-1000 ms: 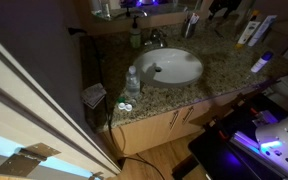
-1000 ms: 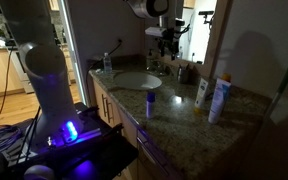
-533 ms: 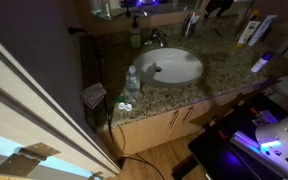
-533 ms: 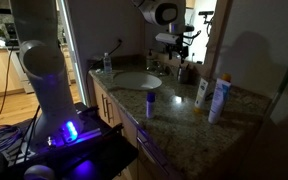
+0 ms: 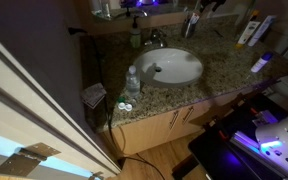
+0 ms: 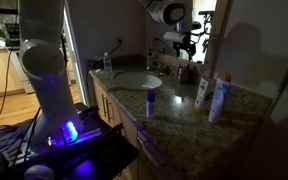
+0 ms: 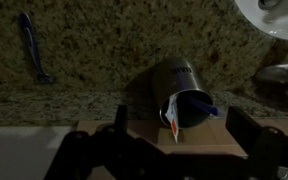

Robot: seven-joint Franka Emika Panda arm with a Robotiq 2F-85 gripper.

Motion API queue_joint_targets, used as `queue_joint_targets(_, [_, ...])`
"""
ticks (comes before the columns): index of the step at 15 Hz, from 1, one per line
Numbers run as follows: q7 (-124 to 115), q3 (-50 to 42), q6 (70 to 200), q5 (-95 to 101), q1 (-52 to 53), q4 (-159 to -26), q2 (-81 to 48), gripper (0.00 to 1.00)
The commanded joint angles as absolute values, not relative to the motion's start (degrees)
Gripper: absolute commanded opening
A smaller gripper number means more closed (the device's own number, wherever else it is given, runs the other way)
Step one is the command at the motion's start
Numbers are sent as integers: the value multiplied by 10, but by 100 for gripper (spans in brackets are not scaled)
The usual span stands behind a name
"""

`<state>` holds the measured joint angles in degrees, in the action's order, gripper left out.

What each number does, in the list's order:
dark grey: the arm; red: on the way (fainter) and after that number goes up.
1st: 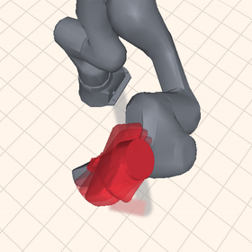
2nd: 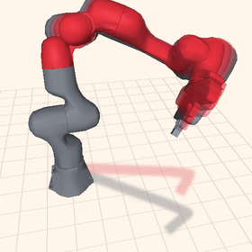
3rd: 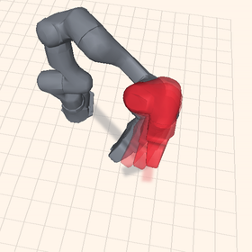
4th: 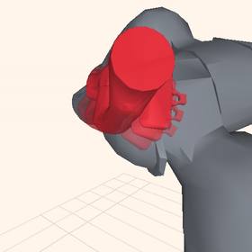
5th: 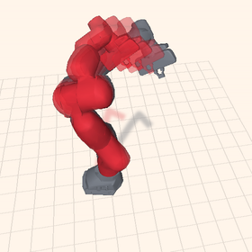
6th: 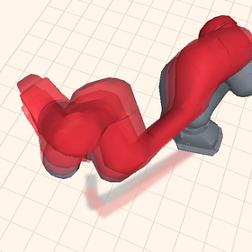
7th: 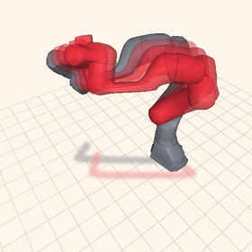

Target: Pick the toothpaste from the silver cup and put it next to the sink

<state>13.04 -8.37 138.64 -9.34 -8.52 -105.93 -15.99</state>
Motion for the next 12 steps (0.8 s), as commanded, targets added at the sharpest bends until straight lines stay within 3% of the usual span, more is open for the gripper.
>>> queue_joint_targets(1, [162, -63, 1423, -104, -107, -1046, -197, 100])
queue_joint_targets(12, [146, -41, 1469, -102, -119, -1022, -243, 100])
